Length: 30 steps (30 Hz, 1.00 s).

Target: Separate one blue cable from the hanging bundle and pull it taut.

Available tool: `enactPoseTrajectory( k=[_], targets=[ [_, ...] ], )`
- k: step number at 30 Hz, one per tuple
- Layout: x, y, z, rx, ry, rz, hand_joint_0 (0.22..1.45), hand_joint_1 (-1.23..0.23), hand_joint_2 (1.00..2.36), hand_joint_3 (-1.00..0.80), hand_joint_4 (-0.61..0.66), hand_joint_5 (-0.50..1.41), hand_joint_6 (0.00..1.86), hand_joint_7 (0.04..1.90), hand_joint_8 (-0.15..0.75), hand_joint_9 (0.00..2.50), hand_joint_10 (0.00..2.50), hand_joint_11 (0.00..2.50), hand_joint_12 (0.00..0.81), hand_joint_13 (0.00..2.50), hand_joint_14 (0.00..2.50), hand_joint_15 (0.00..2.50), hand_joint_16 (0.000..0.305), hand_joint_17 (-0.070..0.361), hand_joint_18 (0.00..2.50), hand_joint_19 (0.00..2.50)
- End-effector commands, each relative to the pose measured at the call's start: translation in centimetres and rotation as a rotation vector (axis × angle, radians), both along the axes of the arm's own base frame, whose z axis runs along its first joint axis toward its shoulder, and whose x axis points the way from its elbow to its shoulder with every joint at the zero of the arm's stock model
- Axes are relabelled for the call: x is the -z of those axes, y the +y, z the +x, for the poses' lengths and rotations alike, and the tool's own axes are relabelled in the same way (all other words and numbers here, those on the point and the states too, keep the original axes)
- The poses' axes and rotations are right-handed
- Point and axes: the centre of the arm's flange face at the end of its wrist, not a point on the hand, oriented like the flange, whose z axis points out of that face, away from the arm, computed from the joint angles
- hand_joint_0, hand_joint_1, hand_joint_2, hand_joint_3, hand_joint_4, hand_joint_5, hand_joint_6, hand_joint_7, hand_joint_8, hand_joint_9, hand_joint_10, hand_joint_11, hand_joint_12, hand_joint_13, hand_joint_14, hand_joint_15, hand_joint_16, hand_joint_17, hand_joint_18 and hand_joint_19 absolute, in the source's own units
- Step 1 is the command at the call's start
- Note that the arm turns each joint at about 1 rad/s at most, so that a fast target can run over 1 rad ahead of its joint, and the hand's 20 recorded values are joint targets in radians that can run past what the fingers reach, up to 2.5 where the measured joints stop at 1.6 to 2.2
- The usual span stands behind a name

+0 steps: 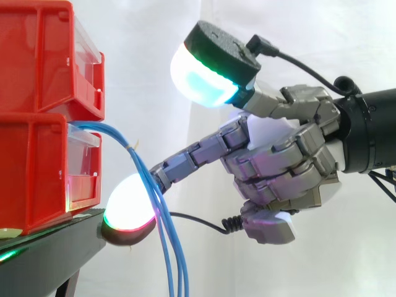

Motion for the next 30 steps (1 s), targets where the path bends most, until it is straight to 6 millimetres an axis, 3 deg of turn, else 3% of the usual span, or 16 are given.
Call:
enactPoseTrajectory(
  k=[1, 5, 17, 19, 22, 23, 26, 30],
  targets=[
    [-0.4, 0.2, 0.0, -0.002, -0.007, 0.013, 0.34, -0.77, 1.00, -0.50, 0.28, -0.03, 0.50, 0.88, 0.309, 2.11, 0.81, 1.58, 0.468, 1.99, 0.42, 1.48, 0.086, 0.194, 1.51, 0.68],
    [-1.6, 0.2, -0.4, -0.001, -0.016, 0.014, 0.34, -0.76, 1.00, -0.50, 0.27, -0.01, 0.50, 0.90, 0.314, 2.12, 0.56, 1.71, 0.472, 1.99, 0.35, 1.50, 0.087, 0.196, 1.50, 0.67],
    [-1.6, 0.7, -0.6, -0.010, 0.006, 0.012, 0.33, -0.75, 1.00, -0.50, 0.25, 0.00, 0.50, 0.91, 0.300, 2.13, 0.36, 1.83, 0.492, 1.98, 0.20, 1.53, 0.088, 0.199, 1.46, 0.66],
    [-1.5, 0.8, -0.7, -0.011, 0.011, 0.012, 0.33, -0.74, 1.00, -0.50, 0.34, 0.01, 0.50, 0.93, 0.332, 2.09, 0.00, 1.87, 0.502, 1.95, 0.03, 1.54, 0.089, 0.201, 1.42, 0.65],
    [-1.5, 1.1, -0.7, -0.016, 0.012, 0.013, 0.32, -0.72, 1.00, -0.50, 0.39, 0.01, 0.50, 0.94, 0.372, 2.00, 0.01, 1.68, 0.528, 1.91, 0.00, 1.52, 0.091, 0.205, 1.40, 0.64],
    [-1.5, 1.1, -0.7, -0.016, 0.012, 0.013, 0.31, -0.71, 1.00, -0.50, 0.42, 0.01, 0.50, 0.96, 0.360, 1.94, 0.02, 1.46, 0.527, 1.90, 0.00, 1.53, 0.092, 0.207, 1.40, 0.64],
    [-1.5, 1.4, -0.7, -0.017, 0.012, 0.032, 0.29, -0.68, 1.00, -0.50, 0.44, 0.02, 0.51, 1.00, 0.366, 1.84, 0.03, 1.18, 0.551, 1.91, 0.00, 1.51, 0.096, 0.215, 1.43, 0.61],
    [-1.5, 1.5, -0.6, -0.016, 0.008, 0.057, 0.28, -0.69, 1.00, -0.50, 0.43, 0.05, 0.51, 1.11, 0.360, 1.84, 0.03, 1.09, 0.540, 1.92, 0.00, 1.50, 0.096, 0.217, 1.45, 0.60]
  ],
)
